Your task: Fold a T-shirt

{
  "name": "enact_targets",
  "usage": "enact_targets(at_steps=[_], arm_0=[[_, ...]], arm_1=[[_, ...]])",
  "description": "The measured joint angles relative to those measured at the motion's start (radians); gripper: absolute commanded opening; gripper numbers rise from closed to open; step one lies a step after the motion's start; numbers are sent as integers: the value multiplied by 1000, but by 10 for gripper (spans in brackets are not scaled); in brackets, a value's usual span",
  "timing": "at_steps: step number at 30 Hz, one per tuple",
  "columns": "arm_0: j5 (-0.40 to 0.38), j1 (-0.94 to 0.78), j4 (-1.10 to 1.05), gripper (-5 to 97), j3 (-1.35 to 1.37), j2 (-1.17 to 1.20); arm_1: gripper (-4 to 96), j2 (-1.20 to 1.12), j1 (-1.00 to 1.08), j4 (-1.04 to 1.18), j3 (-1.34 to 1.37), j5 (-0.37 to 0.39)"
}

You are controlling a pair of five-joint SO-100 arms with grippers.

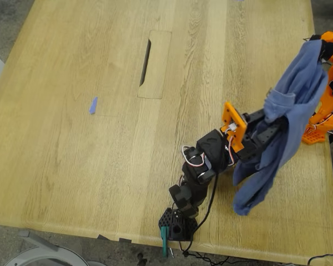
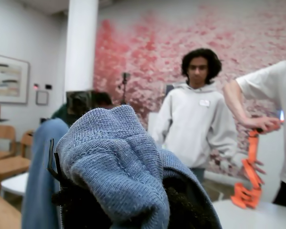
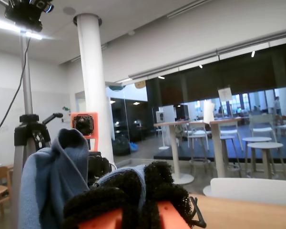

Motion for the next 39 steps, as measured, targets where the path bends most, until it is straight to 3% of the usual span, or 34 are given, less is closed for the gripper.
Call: enact_targets(at_steps=[6, 22, 28, 39], arm_0=[[-44, 0, 126, -2, 0, 0], [-166, -170, 606, -2, 58, 104], [-181, -290, 621, -2, 440, 359], [-175, -517, 327, -2, 1155, 716]], arm_1=[[0, 101, 5, 98, 80, 6], [0, 546, 57, 44, 747, 74], [0, 698, 89, -3, 1020, 83], [0, 805, 207, -150, 1356, 83]])
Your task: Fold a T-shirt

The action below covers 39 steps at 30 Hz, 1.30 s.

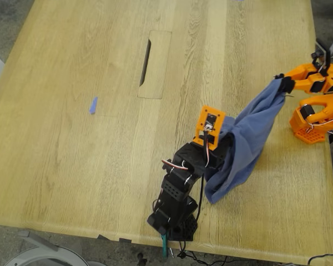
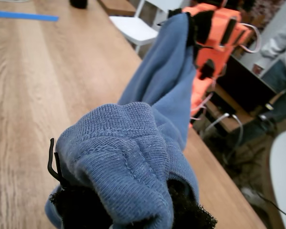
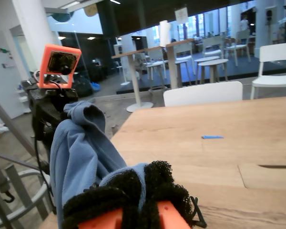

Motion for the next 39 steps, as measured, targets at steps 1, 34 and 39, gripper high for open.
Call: enact_targets(at_steps=[1, 34, 39], arm_0=[[3, -25, -34, -2, 46, 15], [23, -667, -1160, -2, 884, -138], [23, -736, -1325, -2, 884, -287]], arm_1=[[0, 3, 9, -11, 23, 0], [0, -759, 557, -1267, 588, -46], [0, -1043, 583, -1414, 433, -46]])
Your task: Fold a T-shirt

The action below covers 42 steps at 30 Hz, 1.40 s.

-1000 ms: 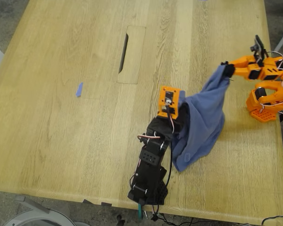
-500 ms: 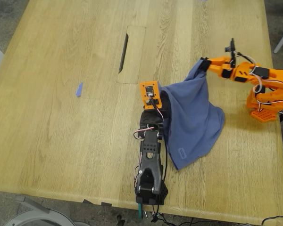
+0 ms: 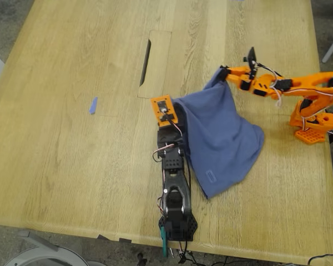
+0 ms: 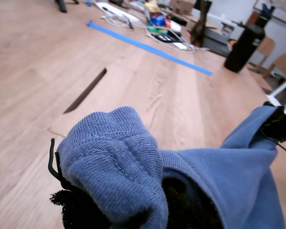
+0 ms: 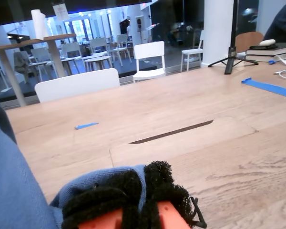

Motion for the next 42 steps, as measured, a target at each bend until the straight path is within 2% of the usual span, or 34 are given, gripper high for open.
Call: enact_targets(at_steps=[13, 19, 35, 42], arm_0=[[-2, -173, -287, -2, -8, -324], [-2, -215, -341, -2, -152, -545], [6, -270, -360, -2, -577, -959], [8, -282, -278, -2, -767, -1100]], arm_1=[[0, -511, 91, -69, -443, -3], [0, -716, 127, -37, -680, -3], [0, -1220, 227, 215, -1436, 6], [0, -1368, 261, 336, -1680, 6]])
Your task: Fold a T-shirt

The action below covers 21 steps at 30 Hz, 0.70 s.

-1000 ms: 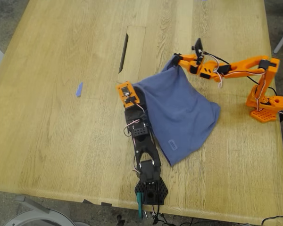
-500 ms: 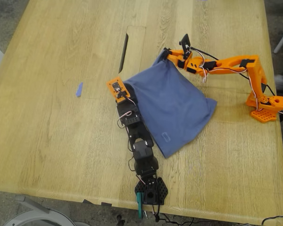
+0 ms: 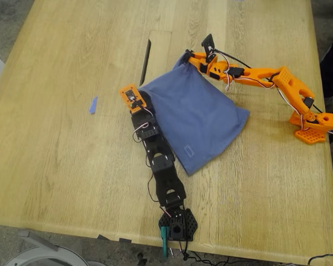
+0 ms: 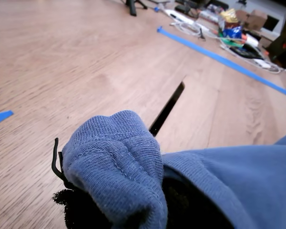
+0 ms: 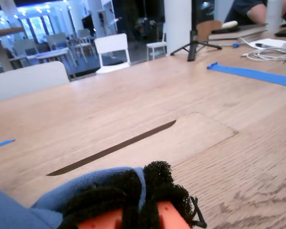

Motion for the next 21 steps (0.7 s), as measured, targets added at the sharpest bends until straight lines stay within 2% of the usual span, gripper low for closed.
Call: enact_targets(at_steps=[11, 21], arm_0=[[5, -21, 337, -2, -367, -167], [6, -21, 811, -2, -672, -172]], arm_1=[[0, -48, 25, 104, -196, 11], [0, -48, 18, 494, -479, 11]])
